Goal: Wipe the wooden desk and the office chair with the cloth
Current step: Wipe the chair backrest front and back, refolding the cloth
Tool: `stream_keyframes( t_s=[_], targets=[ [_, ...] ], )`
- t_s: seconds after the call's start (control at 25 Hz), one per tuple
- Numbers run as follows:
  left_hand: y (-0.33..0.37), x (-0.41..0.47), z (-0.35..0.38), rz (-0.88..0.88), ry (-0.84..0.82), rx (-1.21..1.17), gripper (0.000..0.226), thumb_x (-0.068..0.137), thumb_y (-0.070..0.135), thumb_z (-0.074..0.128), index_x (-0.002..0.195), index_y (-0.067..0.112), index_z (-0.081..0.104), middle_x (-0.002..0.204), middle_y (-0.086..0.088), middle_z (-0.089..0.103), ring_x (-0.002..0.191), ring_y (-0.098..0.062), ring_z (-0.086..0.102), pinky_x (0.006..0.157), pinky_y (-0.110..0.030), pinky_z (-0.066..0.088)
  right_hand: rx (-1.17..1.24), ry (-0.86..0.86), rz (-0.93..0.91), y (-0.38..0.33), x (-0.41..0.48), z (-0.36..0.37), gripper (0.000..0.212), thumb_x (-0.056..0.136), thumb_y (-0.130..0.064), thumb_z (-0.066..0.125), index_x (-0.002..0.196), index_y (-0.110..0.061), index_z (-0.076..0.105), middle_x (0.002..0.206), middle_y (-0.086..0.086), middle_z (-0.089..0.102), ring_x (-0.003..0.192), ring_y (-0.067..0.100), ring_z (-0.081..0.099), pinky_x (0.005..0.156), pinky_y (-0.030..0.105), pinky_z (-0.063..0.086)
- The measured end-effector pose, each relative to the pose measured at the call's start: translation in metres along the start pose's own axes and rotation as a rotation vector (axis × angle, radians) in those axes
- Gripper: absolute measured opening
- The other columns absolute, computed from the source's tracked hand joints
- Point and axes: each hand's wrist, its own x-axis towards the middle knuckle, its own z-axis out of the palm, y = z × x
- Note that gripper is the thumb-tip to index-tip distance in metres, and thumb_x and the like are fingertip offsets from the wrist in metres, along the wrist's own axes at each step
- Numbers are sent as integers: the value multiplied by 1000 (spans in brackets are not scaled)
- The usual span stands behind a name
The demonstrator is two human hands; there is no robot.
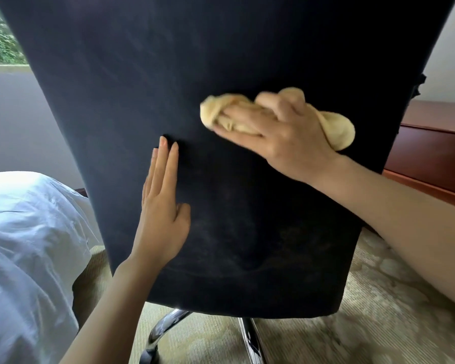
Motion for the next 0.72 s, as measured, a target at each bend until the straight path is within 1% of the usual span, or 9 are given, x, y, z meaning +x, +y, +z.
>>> stream_keyframes(
  t_s=[0.04, 0.08, 0.12, 0.2, 0.28, 0.36, 0.48, 0.6, 0.72],
  targets=[
    [-4, -2, 0, -14, 37, 24, 97, 70, -14, 42, 149, 28, 4, 156, 18, -9, 145, -10, -10, 115, -16, -3, -36, 25, 70, -2, 13, 6, 37, 95, -10, 55, 122, -34, 64, 116, -13, 66, 98, 17, 41, 75, 33, 46],
    [-8, -4, 0, -45, 66, 42, 100, 70, -16, 45, 149, 28, 3, 155, 18, -12, 145, -12, -13, 113, -14, -6, -56, 45, 138, -7, 23, 11, 37, 95, -11, 55, 122, -35, 63, 117, -13, 65, 99, 17, 41, 77, 32, 43],
    [-12, -6, 1, -86, 84, 53, 102, 71, -17, 46, 149, 30, 0, 154, 17, -16, 144, -13, -17, 112, -15, -8, -60, 60, 204, -13, 30, 16, 36, 96, -11, 54, 122, -35, 64, 118, -14, 65, 99, 16, 40, 79, 32, 39],
    [-22, -10, 4, -173, 85, 61, 103, 73, -16, 46, 146, 34, -6, 151, 17, -23, 143, -15, -21, 112, -24, -7, -37, 77, 302, -29, 37, 24, 35, 96, -11, 51, 119, -33, 66, 118, -14, 65, 98, 16, 39, 81, 32, 35],
    [-26, -13, 8, -230, 60, 51, 103, 74, -15, 44, 145, 36, -10, 148, 15, -27, 143, -20, -21, 112, -31, -6, -1, 75, 326, -45, 34, 26, 34, 96, -10, 51, 118, -30, 67, 118, -12, 66, 97, 17, 40, 79, 34, 35],
    [-28, -14, 12, -256, 46, 38, 102, 74, -14, 43, 144, 36, -12, 148, 14, -26, 143, -24, -21, 112, -33, -6, 77, 61, 281, -63, 26, 27, 32, 96, -10, 50, 117, -27, 68, 116, -11, 67, 94, 18, 41, 75, 35, 37],
    [-29, -12, 10, -278, 32, 14, 103, 74, -13, 44, 143, 37, -13, 147, 16, -25, 143, -23, -20, 112, -35, -5, 203, -18, 180, -100, 1, 23, 29, 95, -12, 53, 115, -25, 69, 114, -12, 67, 91, 17, 43, 71, 34, 40],
    [-27, -12, 4, -291, -5, 19, 102, 79, -8, 48, 138, 43, -16, 147, 17, -26, 144, -23, -17, 115, -46, 0, 335, -160, 70, -137, -36, 13, 31, 94, -11, 49, 113, -23, 70, 114, -12, 67, 89, 16, 56, 68, 32, 48],
    [-23, -16, -2, -319, -57, 43, 99, 80, -8, 47, 138, 43, -16, 155, 8, -23, 145, -23, -15, 117, -52, 3, 447, -327, -68, -158, -74, 1, 34, 91, -10, 47, 112, -24, 70, 113, -14, 66, 83, 10, 63, 72, 29, 50]
  ],
)
